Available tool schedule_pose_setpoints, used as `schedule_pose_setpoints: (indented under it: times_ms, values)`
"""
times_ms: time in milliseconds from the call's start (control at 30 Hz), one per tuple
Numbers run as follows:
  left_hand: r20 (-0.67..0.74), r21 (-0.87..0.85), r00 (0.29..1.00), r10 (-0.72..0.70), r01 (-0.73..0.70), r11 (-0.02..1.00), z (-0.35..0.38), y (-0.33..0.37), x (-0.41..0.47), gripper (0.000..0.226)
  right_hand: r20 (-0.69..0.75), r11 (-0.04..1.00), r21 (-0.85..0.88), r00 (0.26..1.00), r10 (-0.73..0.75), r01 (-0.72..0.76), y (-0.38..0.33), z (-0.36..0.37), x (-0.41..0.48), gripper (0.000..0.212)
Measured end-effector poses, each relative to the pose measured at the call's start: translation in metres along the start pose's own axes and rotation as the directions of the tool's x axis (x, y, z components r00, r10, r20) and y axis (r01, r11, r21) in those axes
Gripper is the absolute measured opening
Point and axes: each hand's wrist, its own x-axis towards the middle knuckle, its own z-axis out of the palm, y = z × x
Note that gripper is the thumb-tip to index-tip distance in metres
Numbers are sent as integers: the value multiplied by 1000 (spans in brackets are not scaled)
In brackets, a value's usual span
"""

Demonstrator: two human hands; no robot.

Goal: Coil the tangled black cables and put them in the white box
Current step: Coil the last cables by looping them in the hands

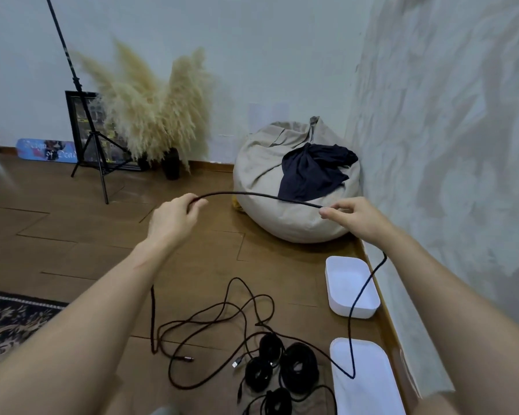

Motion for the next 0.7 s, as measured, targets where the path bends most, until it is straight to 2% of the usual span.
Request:
schedule_pose_setpoints:
  times_ms: [100,167,267,333,367,433,533,600,700]
  values:
    - [68,-94,989,131,-124,988,5,29,-7,31,45,999,24,998,-41,40,-15,11,4,22]
    - [61,-123,975,216,-207,971,9,47,-11,26,80,998,21,995,-67,65,-26,23,9,23]
    - [77,-176,934,349,-332,927,17,72,-22,24,147,994,39,983,-108,104,-45,41,10,24]
    - [108,-232,905,412,-380,895,22,85,-28,22,200,987,10,967,-159,160,-55,50,11,17]
    - [129,-276,900,416,-370,887,23,87,-29,22,200,980,-17,961,-193,200,-57,50,11,15]
    - [171,-332,913,371,-301,894,23,79,-26,24,110,969,-96,970,-215,226,-53,43,15,15]
    - [203,-290,942,266,-201,936,15,50,-15,25,-1,965,-242,994,-107,103,-27,17,12,16]
    - [204,-260,947,249,-193,946,11,43,-13,23,49,976,-210,998,-42,51,-18,9,7,13]
    - [176,-290,927,331,-273,917,16,65,-16,20,220,991,-75,971,-91,110,-43,27,2,20]
